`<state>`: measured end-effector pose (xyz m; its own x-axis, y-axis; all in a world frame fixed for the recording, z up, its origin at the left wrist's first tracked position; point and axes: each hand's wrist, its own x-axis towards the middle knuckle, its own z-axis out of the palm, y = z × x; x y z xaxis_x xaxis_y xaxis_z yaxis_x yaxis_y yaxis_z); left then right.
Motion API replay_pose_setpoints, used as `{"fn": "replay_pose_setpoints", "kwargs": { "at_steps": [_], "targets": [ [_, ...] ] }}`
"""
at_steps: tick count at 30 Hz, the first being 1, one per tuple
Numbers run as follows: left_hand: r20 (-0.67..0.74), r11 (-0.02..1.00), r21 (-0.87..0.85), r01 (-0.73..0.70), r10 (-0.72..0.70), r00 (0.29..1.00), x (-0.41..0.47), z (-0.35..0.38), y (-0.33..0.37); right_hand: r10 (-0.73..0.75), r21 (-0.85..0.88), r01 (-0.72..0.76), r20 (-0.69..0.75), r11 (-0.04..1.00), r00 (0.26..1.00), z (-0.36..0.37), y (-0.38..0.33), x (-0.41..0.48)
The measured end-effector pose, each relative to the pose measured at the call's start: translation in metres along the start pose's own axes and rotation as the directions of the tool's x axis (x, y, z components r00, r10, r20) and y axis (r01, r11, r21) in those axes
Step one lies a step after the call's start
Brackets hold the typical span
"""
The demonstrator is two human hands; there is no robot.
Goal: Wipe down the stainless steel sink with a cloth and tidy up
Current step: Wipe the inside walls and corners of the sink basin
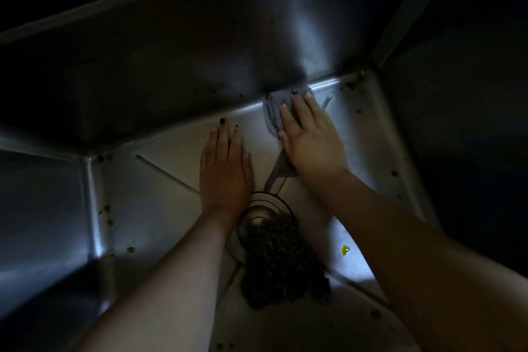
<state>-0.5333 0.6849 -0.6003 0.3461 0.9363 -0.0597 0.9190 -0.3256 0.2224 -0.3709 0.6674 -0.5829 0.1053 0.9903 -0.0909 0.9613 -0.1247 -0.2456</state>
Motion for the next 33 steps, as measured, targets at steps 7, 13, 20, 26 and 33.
{"fn": "replay_pose_setpoints", "kwargs": {
  "at_steps": [7, 13, 20, 26, 33],
  "targets": [
    [0.002, 1.0, -0.017, 0.008, -0.008, 1.0, 0.0, 0.0, -0.001, 0.287, 0.08, -0.282, -0.067, 0.956, 0.955, 0.005, -0.016, -0.053],
    [0.01, 0.999, -0.036, 0.02, -0.02, 1.0, 0.001, -0.002, -0.001, 0.153, -0.029, -0.155, -0.04, 0.988, 0.987, 0.011, -0.029, -0.056],
    [0.029, 0.999, -0.026, 0.028, -0.027, 0.999, -0.002, -0.002, 0.0, 0.087, -0.053, -0.085, 0.022, 0.995, 0.996, 0.003, 0.004, -0.003],
    [0.03, 0.998, -0.044, 0.033, -0.032, 0.999, -0.001, -0.002, 0.001, 0.169, -0.014, -0.169, 0.032, 0.986, 0.985, -0.001, 0.009, -0.005],
    [0.029, 0.998, -0.047, 0.043, -0.042, 0.999, 0.0, -0.001, 0.001, 0.314, 0.048, -0.313, -0.002, 0.948, 0.95, 0.004, -0.01, -0.058]
  ]
}}
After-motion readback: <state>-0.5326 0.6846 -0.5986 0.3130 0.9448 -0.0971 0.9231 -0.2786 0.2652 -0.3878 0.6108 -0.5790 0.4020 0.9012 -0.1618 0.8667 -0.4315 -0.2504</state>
